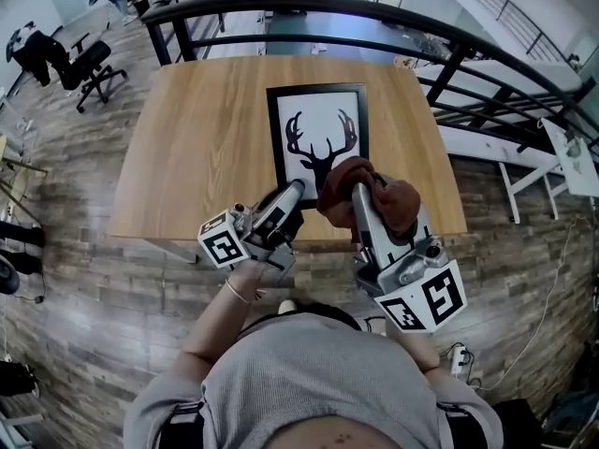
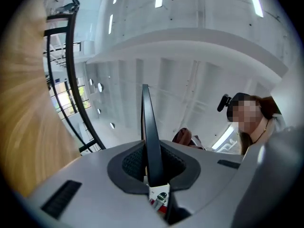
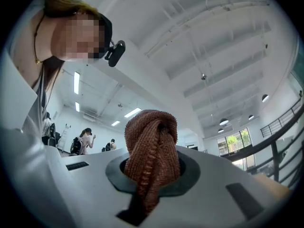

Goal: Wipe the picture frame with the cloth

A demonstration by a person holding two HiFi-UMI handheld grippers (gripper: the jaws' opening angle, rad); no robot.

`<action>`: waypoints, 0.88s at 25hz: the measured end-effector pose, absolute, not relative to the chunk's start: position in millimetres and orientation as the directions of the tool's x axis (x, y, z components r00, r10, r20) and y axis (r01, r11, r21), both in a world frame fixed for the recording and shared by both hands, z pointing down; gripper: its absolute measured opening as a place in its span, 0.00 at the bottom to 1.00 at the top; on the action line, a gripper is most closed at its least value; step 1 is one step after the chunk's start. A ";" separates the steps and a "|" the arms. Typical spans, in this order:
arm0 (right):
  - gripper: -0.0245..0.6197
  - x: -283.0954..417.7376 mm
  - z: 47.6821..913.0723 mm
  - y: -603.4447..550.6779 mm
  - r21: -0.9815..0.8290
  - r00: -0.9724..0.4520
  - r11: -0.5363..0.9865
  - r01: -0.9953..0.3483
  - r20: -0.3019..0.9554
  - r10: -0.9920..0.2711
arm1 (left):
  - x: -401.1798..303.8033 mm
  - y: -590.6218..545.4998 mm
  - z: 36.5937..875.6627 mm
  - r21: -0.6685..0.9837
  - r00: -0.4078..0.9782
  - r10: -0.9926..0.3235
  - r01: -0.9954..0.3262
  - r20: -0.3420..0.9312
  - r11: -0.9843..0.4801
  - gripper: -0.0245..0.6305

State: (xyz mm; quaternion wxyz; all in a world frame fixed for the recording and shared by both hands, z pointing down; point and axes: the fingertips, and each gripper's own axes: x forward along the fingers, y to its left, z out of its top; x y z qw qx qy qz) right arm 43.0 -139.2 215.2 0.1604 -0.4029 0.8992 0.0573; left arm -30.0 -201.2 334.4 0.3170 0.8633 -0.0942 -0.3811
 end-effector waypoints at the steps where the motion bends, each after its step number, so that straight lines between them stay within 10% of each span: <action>1: 0.11 42.5 206.9 -137.9 0.002 -0.625 0.667 -0.745 -0.350 -0.698 | -30.3 -199.6 320.9 0.591 0.687 -0.389 0.074 -0.614 -0.803 0.11; 15: 0.11 1.8 53.3 -132.2 0.437 -0.623 0.444 -0.782 -0.565 -0.541 | -19.3 -168.4 251.7 0.401 0.708 -0.279 0.007 -0.648 -0.916 0.11; 22: 0.11 -40.9 92.4 -167.5 0.640 -0.613 0.278 -0.716 -0.387 -0.689 | -23.2 -157.9 243.5 0.353 0.706 -0.267 -0.025 -0.656 -0.935 0.11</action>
